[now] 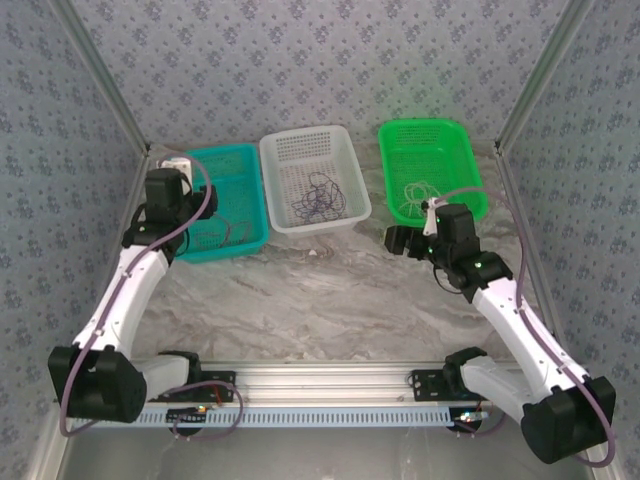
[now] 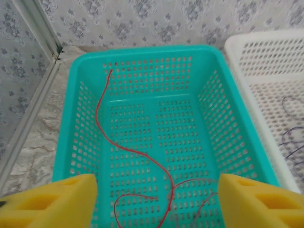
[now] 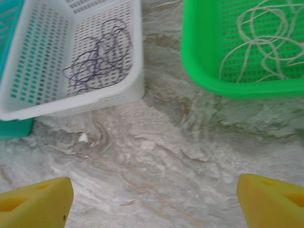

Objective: Untangle the cables

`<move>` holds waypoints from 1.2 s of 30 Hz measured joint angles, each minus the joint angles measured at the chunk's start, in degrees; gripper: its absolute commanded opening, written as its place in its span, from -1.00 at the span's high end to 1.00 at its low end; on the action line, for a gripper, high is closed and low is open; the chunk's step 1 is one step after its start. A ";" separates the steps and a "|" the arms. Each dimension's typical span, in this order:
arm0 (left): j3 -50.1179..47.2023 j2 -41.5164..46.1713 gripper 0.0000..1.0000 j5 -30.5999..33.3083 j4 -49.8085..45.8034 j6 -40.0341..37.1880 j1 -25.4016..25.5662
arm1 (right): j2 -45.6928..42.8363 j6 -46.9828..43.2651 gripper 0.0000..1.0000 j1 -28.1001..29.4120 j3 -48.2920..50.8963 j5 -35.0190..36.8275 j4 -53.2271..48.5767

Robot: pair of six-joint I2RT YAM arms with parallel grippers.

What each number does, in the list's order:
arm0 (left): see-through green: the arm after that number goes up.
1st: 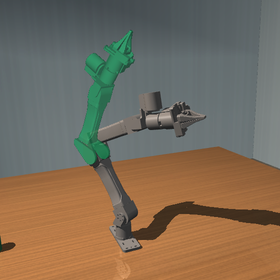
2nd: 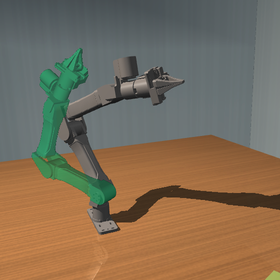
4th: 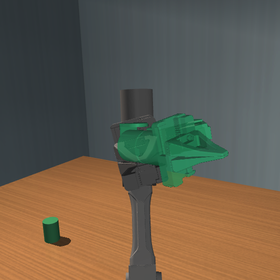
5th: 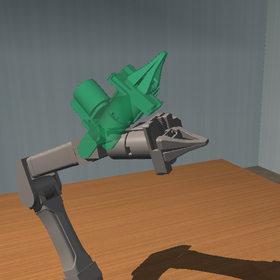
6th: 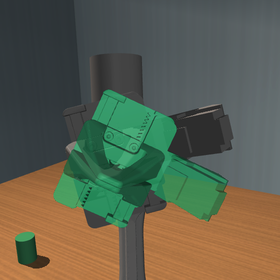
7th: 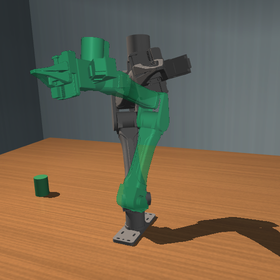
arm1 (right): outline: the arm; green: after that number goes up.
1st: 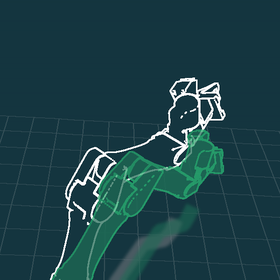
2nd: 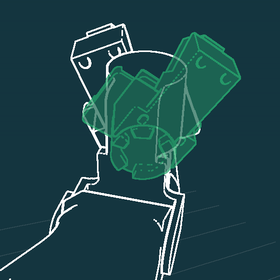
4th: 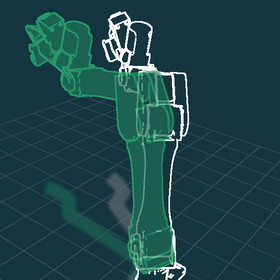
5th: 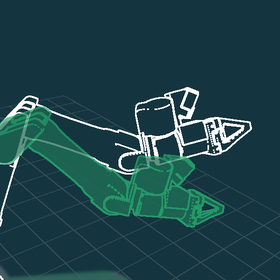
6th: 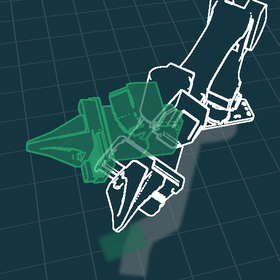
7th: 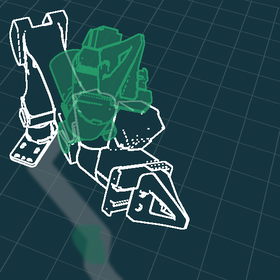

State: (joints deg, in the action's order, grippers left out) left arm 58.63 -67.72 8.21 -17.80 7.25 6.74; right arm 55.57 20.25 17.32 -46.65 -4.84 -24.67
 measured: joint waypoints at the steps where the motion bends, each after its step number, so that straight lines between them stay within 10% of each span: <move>1: 0.39 -0.81 -0.85 0.50 -0.94 0.39 -0.02 | 0.13 -0.28 -0.86 -0.44 0.00 1.20 -0.02; 9: -0.81 -0.33 -0.99 3.41 -2.10 2.75 0.00 | 0.48 -6.93 -0.94 -2.97 2.78 11.30 3.96; 18: -19.34 9.64 -0.99 6.19 5.66 2.01 0.00 | 7.39 -18.67 -0.97 -9.86 22.12 20.02 34.62; 29: -34.05 9.44 -0.99 9.33 26.69 -4.98 0.00 | 29.75 -22.82 -1.00 -15.80 26.73 13.40 67.82; 36: -38.75 3.85 -0.99 7.85 45.20 -7.78 -0.02 | 30.99 -22.69 -1.00 -17.79 26.32 8.81 70.93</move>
State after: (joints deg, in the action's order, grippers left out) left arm 19.88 -63.88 16.05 27.40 -0.54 6.72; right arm 86.56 -2.44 -0.47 -20.34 3.97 46.26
